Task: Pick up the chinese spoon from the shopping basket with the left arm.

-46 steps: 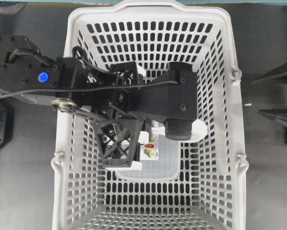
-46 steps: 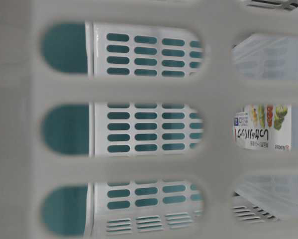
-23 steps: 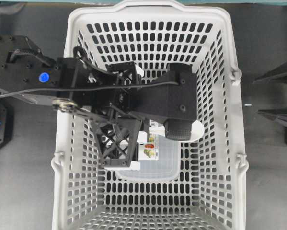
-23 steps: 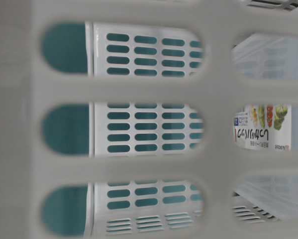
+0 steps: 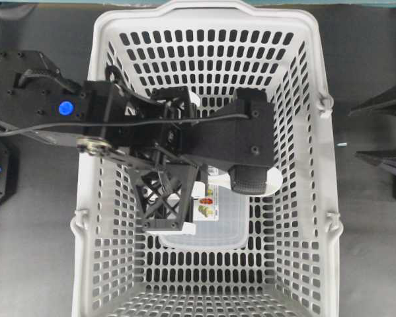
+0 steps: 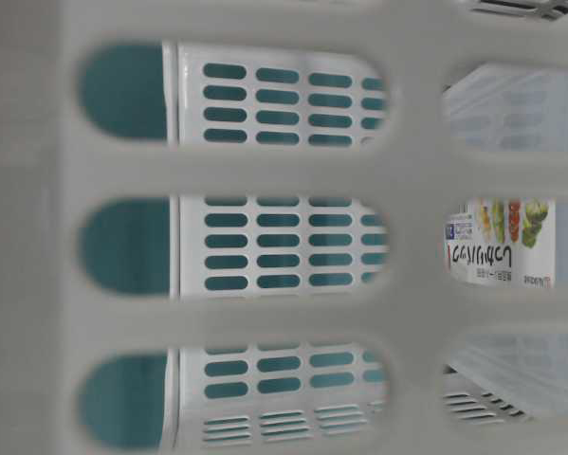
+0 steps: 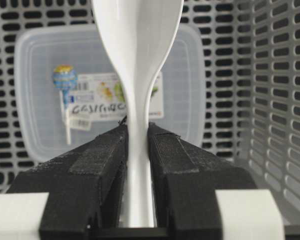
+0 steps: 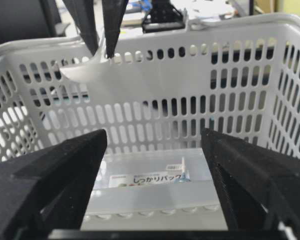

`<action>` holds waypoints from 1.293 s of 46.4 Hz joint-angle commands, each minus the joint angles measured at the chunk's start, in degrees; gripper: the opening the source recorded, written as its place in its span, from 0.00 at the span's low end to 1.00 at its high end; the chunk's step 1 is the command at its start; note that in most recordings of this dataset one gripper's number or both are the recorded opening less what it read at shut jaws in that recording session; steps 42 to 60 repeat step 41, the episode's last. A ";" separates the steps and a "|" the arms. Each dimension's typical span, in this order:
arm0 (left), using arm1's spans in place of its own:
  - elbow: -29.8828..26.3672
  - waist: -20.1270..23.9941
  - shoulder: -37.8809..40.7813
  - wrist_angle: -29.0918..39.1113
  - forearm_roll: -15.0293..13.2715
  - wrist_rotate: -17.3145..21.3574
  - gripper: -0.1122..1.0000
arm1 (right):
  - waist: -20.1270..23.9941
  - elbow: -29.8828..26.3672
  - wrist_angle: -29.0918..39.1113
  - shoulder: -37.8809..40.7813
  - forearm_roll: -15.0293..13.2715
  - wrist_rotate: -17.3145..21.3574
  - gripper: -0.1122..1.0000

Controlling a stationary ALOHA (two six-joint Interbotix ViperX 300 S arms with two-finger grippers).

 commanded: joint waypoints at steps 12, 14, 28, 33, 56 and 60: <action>-1.85 0.00 -0.97 -0.35 0.18 0.09 0.21 | -0.09 -0.35 -0.09 -0.26 0.18 0.09 0.76; -1.85 0.09 -0.88 -0.35 0.18 0.09 0.21 | -0.09 -0.35 -0.09 -0.35 0.18 0.09 0.76; -1.76 0.09 -0.70 -0.44 0.18 0.09 0.21 | -0.09 -0.09 -0.09 -1.05 0.18 0.09 0.76; -1.76 0.09 -0.70 -0.53 0.18 0.09 0.21 | -0.09 -0.09 -0.09 -1.14 0.18 0.09 0.76; -1.67 0.09 -0.70 -0.53 0.09 0.09 0.21 | -0.09 0.18 -0.09 -1.14 0.18 0.09 0.76; -1.67 0.09 -0.70 -0.53 0.09 0.09 0.21 | -0.09 0.18 -0.09 -1.14 0.18 0.09 0.76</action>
